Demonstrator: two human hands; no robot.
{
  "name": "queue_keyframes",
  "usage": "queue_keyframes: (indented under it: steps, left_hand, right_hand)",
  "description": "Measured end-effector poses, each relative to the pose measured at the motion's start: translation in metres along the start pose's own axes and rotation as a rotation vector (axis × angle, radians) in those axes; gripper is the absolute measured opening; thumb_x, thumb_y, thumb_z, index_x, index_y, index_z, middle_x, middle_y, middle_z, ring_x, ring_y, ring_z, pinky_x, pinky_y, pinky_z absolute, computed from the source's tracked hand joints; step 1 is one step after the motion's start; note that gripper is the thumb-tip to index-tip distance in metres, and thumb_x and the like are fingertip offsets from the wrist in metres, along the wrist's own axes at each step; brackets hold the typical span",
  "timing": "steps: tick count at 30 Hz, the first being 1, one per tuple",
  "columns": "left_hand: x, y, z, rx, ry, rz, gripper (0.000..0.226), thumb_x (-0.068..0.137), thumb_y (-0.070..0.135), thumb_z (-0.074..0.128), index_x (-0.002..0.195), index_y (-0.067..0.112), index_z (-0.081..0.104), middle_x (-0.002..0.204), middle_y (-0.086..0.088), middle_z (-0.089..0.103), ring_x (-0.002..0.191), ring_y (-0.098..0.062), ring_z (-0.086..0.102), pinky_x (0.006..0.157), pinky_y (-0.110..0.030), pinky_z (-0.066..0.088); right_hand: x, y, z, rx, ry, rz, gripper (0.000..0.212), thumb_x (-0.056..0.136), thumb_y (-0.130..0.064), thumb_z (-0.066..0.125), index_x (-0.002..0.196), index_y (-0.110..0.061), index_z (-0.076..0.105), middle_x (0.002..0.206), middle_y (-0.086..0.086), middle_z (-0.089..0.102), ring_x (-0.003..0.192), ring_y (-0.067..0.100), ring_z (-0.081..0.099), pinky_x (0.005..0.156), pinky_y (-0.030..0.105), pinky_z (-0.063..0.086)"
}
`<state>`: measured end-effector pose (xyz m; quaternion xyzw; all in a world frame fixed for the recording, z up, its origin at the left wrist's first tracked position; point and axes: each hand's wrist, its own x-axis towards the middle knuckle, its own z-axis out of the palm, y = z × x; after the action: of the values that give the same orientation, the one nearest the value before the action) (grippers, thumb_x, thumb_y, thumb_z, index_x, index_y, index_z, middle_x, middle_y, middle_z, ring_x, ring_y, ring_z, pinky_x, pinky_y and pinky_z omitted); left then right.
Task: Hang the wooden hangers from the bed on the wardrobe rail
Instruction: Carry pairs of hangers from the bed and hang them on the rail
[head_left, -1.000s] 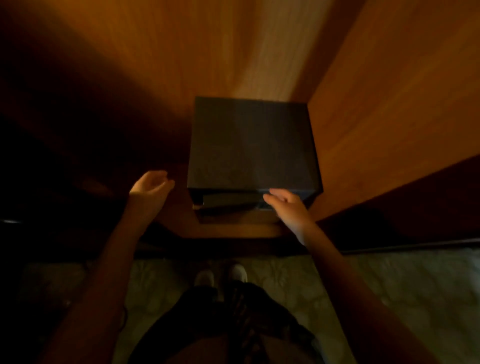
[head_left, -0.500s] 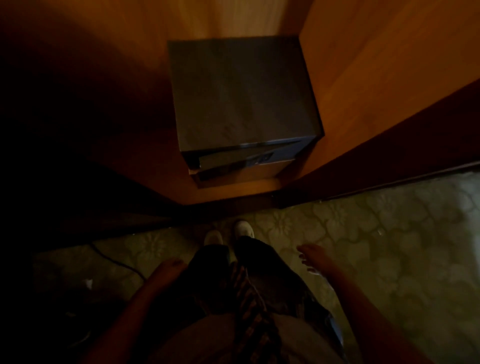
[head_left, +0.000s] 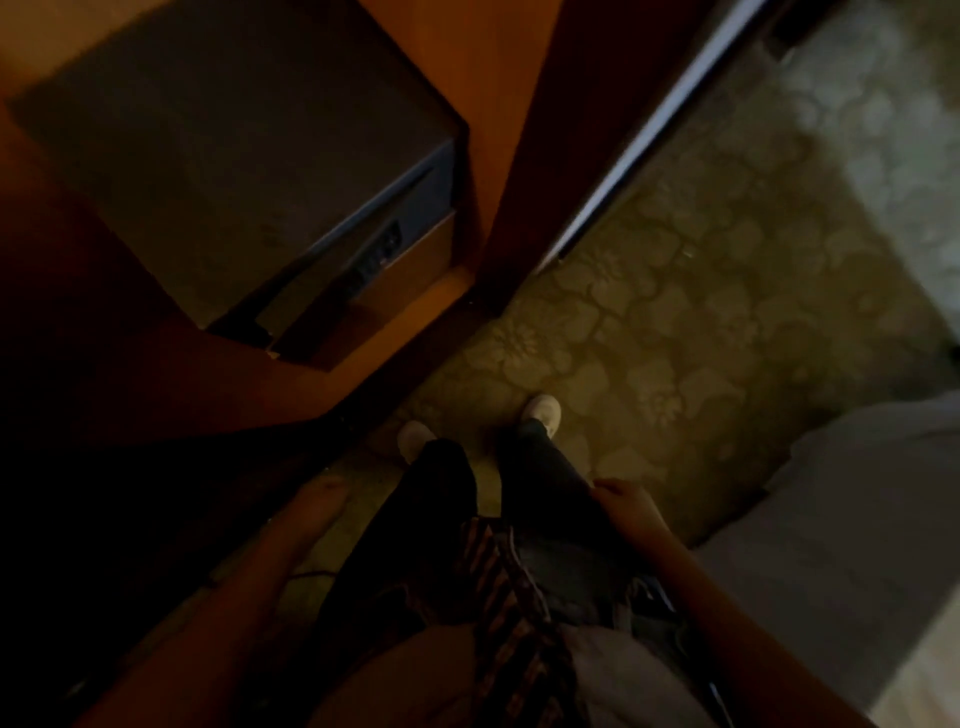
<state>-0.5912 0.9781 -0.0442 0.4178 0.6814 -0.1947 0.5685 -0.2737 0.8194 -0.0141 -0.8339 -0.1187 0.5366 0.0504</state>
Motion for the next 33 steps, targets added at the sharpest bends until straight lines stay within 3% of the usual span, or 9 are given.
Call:
queue_keyframes:
  steps: [5,8,11,14,16,20,26,29,33]
  left_hand:
    - [-0.003,0.066,0.006,0.064,0.034,-0.005,0.01,0.094,0.012,0.045,0.087,0.017,0.047,0.085,-0.006,0.046,0.078,-0.023,0.048,0.077,-0.034,0.038]
    - [-0.009,0.096,0.033,0.103,0.039,0.08,0.035,0.094,0.007,0.043,0.064,0.022,0.036,0.068,-0.001,0.034,0.058,-0.015,0.034,0.059,-0.03,0.03]
    - [-0.01,0.124,0.069,0.113,0.066,0.094,0.038,0.094,0.007,0.042,0.061,0.023,0.034,0.066,0.001,0.032,0.057,-0.014,0.031,0.057,-0.029,0.027]
    - [-0.012,0.155,0.117,0.191,0.072,0.115,0.016,0.094,0.012,0.043,0.095,0.007,0.058,0.084,-0.004,0.048,0.083,-0.027,0.052,0.075,-0.035,0.036]
    - [-0.013,0.17,0.157,0.268,0.06,0.137,0.032,0.093,0.013,0.045,0.122,0.001,0.053,0.1,-0.008,0.052,0.103,-0.031,0.053,0.082,-0.033,0.037]
    - [-0.027,0.203,0.226,0.444,0.038,0.294,0.035,0.091,0.006,0.049,0.124,-0.005,0.054,0.127,-0.019,0.056,0.122,-0.035,0.049,0.097,-0.035,0.038]
    - [-0.019,0.287,0.288,0.394,0.013,0.318,0.028,0.09,0.006,0.05,0.115,-0.002,0.06,0.117,-0.019,0.06,0.108,-0.031,0.056,0.086,-0.031,0.04]
    - [-0.012,0.321,0.32,0.508,-0.016,0.275,0.028,0.088,0.006,0.052,0.112,-0.004,0.062,0.119,-0.02,0.061,0.114,-0.035,0.055,0.088,-0.031,0.041]
    - [-0.004,0.394,0.384,0.58,-0.104,0.321,0.022,0.091,0.009,0.047,0.105,0.0,0.061,0.096,-0.014,0.06,0.088,-0.026,0.056,0.075,-0.028,0.04]
  right_hand:
    - [0.007,0.043,-0.009,0.172,0.008,0.04,0.028,0.093,-0.018,0.045,0.095,-0.004,0.069,0.1,0.016,0.066,0.094,0.027,0.062,0.083,0.033,0.045]
    - [0.011,0.063,-0.025,0.276,-0.019,0.067,0.029,0.092,-0.014,0.047,0.067,-0.016,0.061,0.089,0.013,0.063,0.083,0.021,0.056,0.076,0.028,0.042]
    - [0.021,0.087,-0.049,0.317,-0.04,0.066,0.031,0.091,-0.014,0.048,0.061,-0.019,0.058,0.074,0.005,0.06,0.078,0.019,0.056,0.074,0.027,0.042]
    - [0.032,0.105,-0.081,0.347,-0.051,0.046,0.033,0.09,-0.01,0.047,0.06,-0.021,0.053,0.068,-0.003,0.053,0.067,0.012,0.05,0.072,0.025,0.04]
    - [0.041,0.121,-0.105,0.375,-0.031,0.02,0.034,0.091,-0.007,0.045,0.061,-0.023,0.05,0.066,-0.007,0.047,0.062,0.006,0.044,0.063,0.021,0.038]
    - [0.055,0.169,-0.159,0.496,0.019,0.039,0.022,0.092,-0.011,0.045,0.079,-0.011,0.062,0.069,-0.001,0.052,0.074,0.019,0.052,0.071,0.031,0.047]
    - [0.062,0.252,-0.202,0.845,0.179,0.225,0.019,0.094,-0.015,0.046,0.101,-0.003,0.059,0.078,0.001,0.057,0.069,0.017,0.055,0.068,0.03,0.048]
    - [0.056,0.281,-0.198,1.057,0.24,0.328,0.018,0.094,-0.015,0.047,0.101,-0.006,0.061,0.076,0.004,0.057,0.068,0.02,0.054,0.065,0.032,0.046]
    - [0.051,0.29,-0.184,1.298,0.289,0.479,0.017,0.095,-0.012,0.045,0.082,-0.006,0.055,0.066,0.007,0.049,0.055,0.019,0.045,0.054,0.03,0.037]
